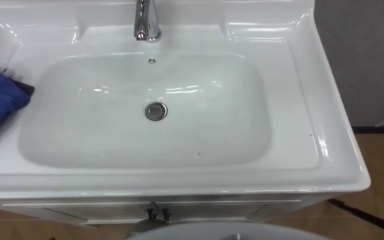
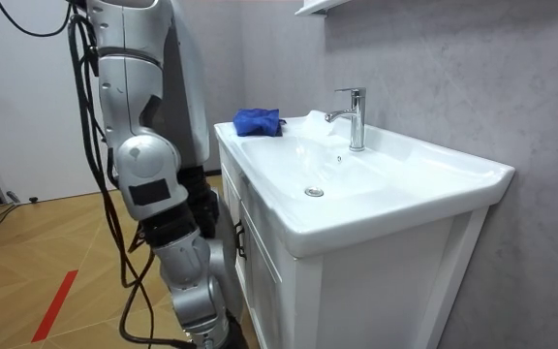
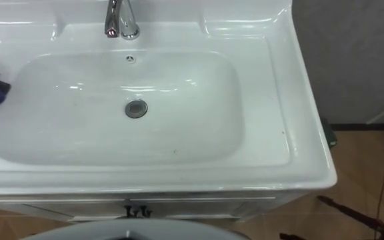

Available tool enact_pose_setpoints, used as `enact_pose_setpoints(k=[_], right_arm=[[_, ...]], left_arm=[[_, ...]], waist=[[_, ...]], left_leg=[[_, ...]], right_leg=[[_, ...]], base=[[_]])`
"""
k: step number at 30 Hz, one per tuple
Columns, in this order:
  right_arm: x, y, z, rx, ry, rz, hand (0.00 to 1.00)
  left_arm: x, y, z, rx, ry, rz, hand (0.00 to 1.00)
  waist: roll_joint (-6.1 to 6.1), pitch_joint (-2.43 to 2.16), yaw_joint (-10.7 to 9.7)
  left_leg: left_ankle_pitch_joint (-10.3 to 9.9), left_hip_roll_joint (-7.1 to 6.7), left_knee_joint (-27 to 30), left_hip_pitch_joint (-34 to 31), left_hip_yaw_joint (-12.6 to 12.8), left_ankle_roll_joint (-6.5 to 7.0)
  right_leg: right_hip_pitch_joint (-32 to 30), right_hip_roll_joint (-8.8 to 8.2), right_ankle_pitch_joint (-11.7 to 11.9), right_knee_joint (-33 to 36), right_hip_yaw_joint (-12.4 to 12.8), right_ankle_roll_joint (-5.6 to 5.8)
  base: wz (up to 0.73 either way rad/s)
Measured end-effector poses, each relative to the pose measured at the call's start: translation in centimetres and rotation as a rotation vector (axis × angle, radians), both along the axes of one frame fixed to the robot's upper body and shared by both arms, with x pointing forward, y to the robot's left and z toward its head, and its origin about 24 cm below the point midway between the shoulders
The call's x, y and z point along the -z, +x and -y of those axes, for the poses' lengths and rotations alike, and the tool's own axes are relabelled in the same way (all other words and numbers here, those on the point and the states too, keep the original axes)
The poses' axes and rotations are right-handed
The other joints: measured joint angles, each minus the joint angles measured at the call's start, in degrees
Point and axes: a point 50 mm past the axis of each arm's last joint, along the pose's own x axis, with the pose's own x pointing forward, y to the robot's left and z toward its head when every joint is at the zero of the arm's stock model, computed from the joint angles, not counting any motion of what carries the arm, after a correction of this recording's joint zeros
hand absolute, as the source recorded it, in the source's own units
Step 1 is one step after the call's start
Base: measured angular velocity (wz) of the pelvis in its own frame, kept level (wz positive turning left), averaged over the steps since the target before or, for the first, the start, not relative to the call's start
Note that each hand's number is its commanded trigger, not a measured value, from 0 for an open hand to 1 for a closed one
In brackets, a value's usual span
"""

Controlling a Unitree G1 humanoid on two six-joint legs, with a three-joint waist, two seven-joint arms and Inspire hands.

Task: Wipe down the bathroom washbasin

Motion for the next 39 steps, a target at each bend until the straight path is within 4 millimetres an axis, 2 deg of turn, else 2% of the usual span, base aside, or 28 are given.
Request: enact_pose_setpoints(k=[2,4,10,13,14,15,16,18,24,28,39], right_arm=[[0.0,0.0,0.0,0.001,-0.003,0.002,0.0],[0.0,0.0,0.0,0.001,-0.01,0.001,0.0],[0.0,0.3,0.1,0.015,-0.015,0.006,0.0],[0.1,-0.4,0.1,0.054,-0.009,-0.014,0.0],[0.1,-0.4,0.1,0.05,-0.01,-0.016,0.0],[0.1,-0.4,0.1,0.038,-0.011,-0.019,0.0],[0.1,-0.5,0.1,0.019,-0.011,-0.029,0.0],[0.1,-1.0,0.2,-0.003,-0.011,-0.054,0.0],[0.1,-1.8,0.1,-0.074,-0.013,-0.12,0.0],[0.1,-1.3,0.2,-0.122,-0.017,-0.121,0.0],[0.1,0.0,0.1,-0.125,-0.012,-0.106,0.0]], left_arm=[[0.1,0.3,0.2,0.012,-0.01,0.003,0.0],[0.1,1.0,0.2,0.018,-0.02,0.018,0.0],[0.2,2.3,0.5,0.046,-0.044,0.039,0.0],[0.3,2.5,0.6,0.049,-0.061,0.037,0.0],[0.3,2.5,0.6,0.05,-0.068,0.036,0.0],[0.4,2.3,0.7,0.054,-0.081,0.024,0.0],[0.5,2.0,0.8,0.072,-0.095,-0.002,0.0],[0.6,2.0,1.0,0.104,-0.117,-0.03,0.0],[0.8,2.0,1.8,0.204,-0.189,-0.088,0.0],[0.9,2.8,2.0,0.26,-0.209,-0.093,0.0],[1.0,2.7,2.3,0.36,-0.222,-0.156,0.0]], waist=[[0.07,0.06,-0.18],[0.16,0.11,-0.25],[0.59,0.26,-1.46],[0.72,0.32,-2.0],[0.94,0.19,-2.18],[0.6,0.38,-2.95],[1.05,0.13,-3.33],[1.13,0.17,-4.19],[1.64,0.35,-4.39],[1.55,0.35,-4.35],[1.17,0.26,-4.69]], left_leg=[[-0.09,0.2,0.32,-0.37,0.71,0.12],[-0.26,0.71,1.31,-1.17,3.19,0.37],[-0.41,0.76,0.98,-1.32,4.78,0.67],[-0.35,0.65,0.39,-0.96,4.95,0.86],[-0.32,0.64,0.29,-0.93,4.88,0.91],[-0.33,0.62,0.25,-0.9,4.84,0.93],[-0.33,0.63,0.31,-0.76,4.89,0.94],[-0.33,0.63,0.32,-0.45,4.95,0.95],[-0.22,0.66,-0.05,0.18,5.94,1.14],[-0.22,0.62,0.05,0.45,6.42,1.18],[-0.14,0.52,0.18,0.21,6.3,1.32]], right_leg=[[-0.05,0.0,0.07,0.0,-0.03,0.02],[-0.3,0.02,0.19,0.01,-0.1,0.08],[-1.0,-0.24,0.56,0.07,0.3,0.54],[-0.97,-0.24,0.84,-0.02,0.77,0.69],[-0.98,-0.24,0.86,-0.02,0.85,0.7],[-0.98,-0.25,0.88,-0.01,0.92,0.71],[-0.95,-0.24,0.88,-0.02,1.04,0.71],[-0.87,-0.21,0.9,0.03,1.28,0.71],[-1.25,-0.21,0.93,1.01,2.88,0.73],[-2.01,-0.3,0.92,1.91,3.89,0.73],[-2.05,-0.43,0.93,1.87,3.74,0.79]], base=[[-0.02],[0.0],[-0.02],[-0.06],[-0.05],[-0.06],[-0.05],[-0.07],[-0.12],[-0.12],[-0.01]])
